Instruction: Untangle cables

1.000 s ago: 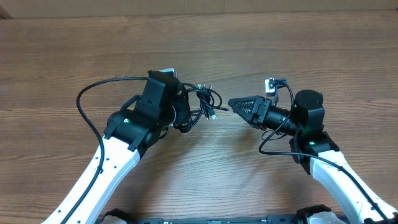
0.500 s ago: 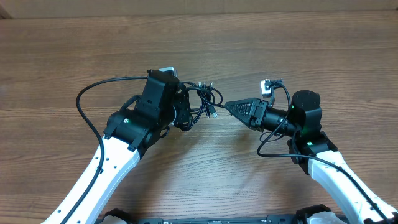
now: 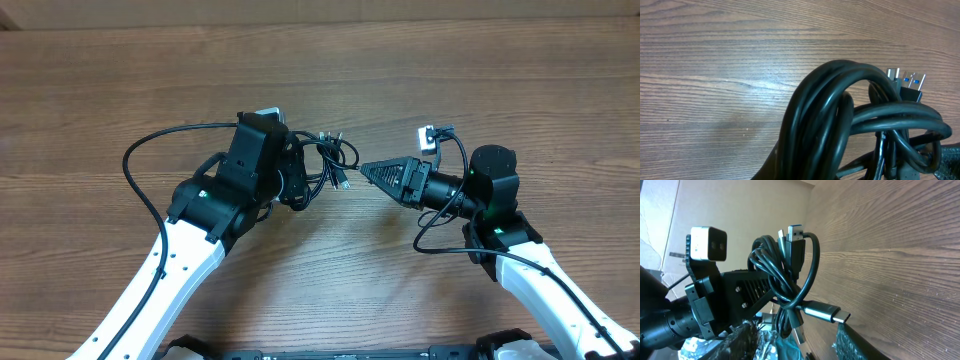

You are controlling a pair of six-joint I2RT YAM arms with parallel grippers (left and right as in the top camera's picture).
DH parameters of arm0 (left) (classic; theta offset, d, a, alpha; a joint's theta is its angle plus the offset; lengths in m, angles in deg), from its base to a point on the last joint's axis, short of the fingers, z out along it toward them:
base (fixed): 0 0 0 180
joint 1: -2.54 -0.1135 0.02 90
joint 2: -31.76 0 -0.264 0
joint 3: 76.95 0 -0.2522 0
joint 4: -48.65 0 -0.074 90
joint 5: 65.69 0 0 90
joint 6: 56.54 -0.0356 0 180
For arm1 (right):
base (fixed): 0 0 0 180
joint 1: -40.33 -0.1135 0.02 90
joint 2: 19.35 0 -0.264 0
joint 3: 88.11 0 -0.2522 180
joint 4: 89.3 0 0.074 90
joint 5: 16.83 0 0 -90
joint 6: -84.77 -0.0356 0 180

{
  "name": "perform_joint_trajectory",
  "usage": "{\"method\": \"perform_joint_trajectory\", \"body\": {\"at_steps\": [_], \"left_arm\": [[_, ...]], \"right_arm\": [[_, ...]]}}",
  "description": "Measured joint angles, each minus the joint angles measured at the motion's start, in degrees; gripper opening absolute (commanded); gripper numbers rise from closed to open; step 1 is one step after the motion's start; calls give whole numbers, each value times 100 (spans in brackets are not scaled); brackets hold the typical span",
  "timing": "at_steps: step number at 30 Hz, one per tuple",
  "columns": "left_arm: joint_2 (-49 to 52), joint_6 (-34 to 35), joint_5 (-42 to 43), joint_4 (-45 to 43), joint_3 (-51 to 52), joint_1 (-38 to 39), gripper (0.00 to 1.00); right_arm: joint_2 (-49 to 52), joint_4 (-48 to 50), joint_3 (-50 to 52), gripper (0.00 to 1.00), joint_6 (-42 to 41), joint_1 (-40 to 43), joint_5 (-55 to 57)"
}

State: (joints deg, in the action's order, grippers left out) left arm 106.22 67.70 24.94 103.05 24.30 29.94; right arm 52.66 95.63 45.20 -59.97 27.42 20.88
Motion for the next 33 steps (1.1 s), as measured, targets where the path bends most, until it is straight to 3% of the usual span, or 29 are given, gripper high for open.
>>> {"method": "perform_joint_trajectory", "body": {"at_steps": [10, 33], "left_arm": [[0, 2, 0, 9, 0, 0, 4], [0, 17, 2, 9, 0, 0, 4]], "right_arm": [[0, -382, 0, 49, 278, 13, 175], [0, 44, 0, 49, 356, 11, 168]]}}
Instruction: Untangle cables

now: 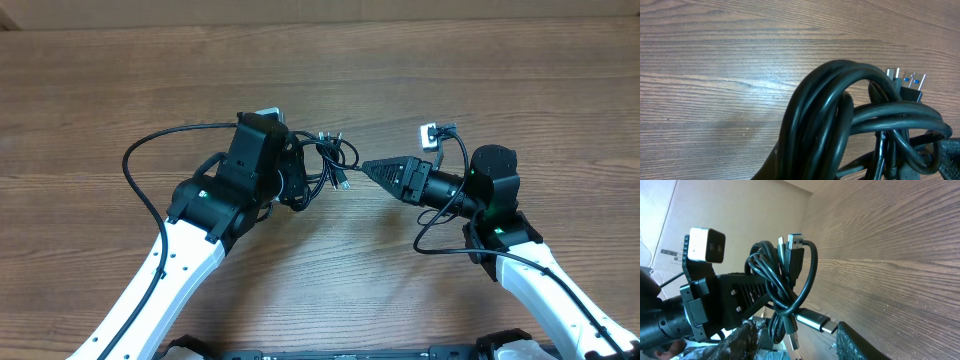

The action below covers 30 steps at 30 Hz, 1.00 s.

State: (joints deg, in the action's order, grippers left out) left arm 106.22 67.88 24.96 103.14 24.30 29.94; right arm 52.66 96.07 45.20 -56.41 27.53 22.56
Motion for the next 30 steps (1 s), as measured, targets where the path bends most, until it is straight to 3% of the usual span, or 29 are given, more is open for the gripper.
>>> {"method": "perform_joint_trajectory", "body": {"at_steps": [11, 30], "left_arm": [[0, 0, 85, -2, 0, 0, 4], [0, 0, 234, -9, 0, 0, 4]], "right_arm": [[0, 601, 0, 49, -127, -245, -7], [0, 717, 0, 46, -407, -345, -13]]}}
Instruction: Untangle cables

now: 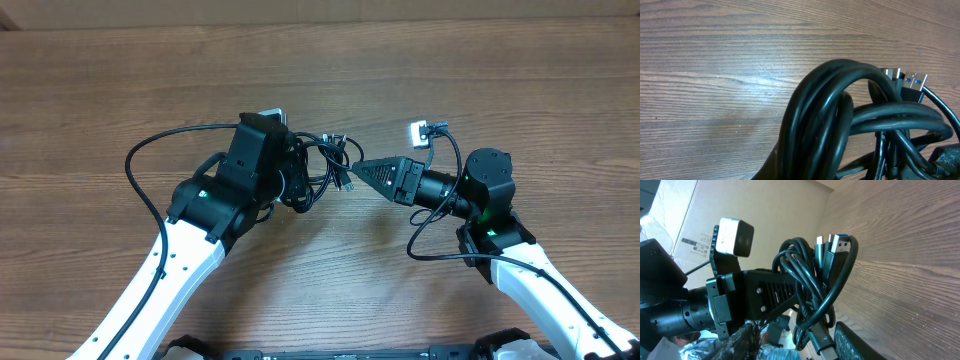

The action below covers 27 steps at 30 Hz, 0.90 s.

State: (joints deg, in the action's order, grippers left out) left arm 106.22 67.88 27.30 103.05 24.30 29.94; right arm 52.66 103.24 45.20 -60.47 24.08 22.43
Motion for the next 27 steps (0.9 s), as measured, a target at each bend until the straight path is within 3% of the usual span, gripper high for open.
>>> {"method": "perform_joint_trajectory", "body": {"at_steps": [16, 22, 27], "left_arm": [[0, 0, 22, -20, 0, 114, 4], [0, 0, 26, 15, 0, 107, 4], [0, 0, 22, 11, 0, 101, 4]], "right_arm": [[0, -13, 0, 46, 13, -247, 306], [0, -833, -2, 46, 212, 184, 295], [4, -809, -2, 46, 330, 562, -4]]}}
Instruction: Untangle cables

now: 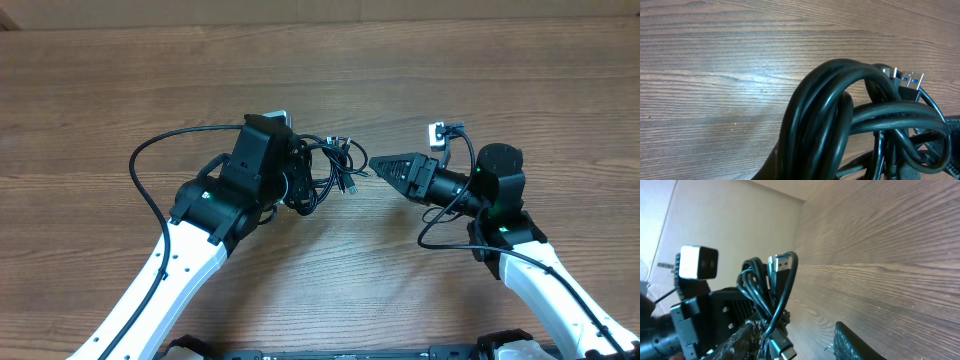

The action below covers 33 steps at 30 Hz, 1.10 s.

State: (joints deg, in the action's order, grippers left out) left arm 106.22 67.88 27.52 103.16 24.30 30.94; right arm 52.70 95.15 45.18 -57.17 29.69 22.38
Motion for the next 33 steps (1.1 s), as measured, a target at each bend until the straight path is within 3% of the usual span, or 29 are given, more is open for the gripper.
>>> {"method": "perform_joint_trajectory", "body": {"at_steps": [7, 33], "left_arm": [[0, 0, -48, 0, 0, 0, 4], [0, 63, 68, -9, 0, -225, 4]], "right_arm": [[0, 695, 0, 46, 61, 4, -710], [0, 275, 0, 46, 328, 7, -885]]}}
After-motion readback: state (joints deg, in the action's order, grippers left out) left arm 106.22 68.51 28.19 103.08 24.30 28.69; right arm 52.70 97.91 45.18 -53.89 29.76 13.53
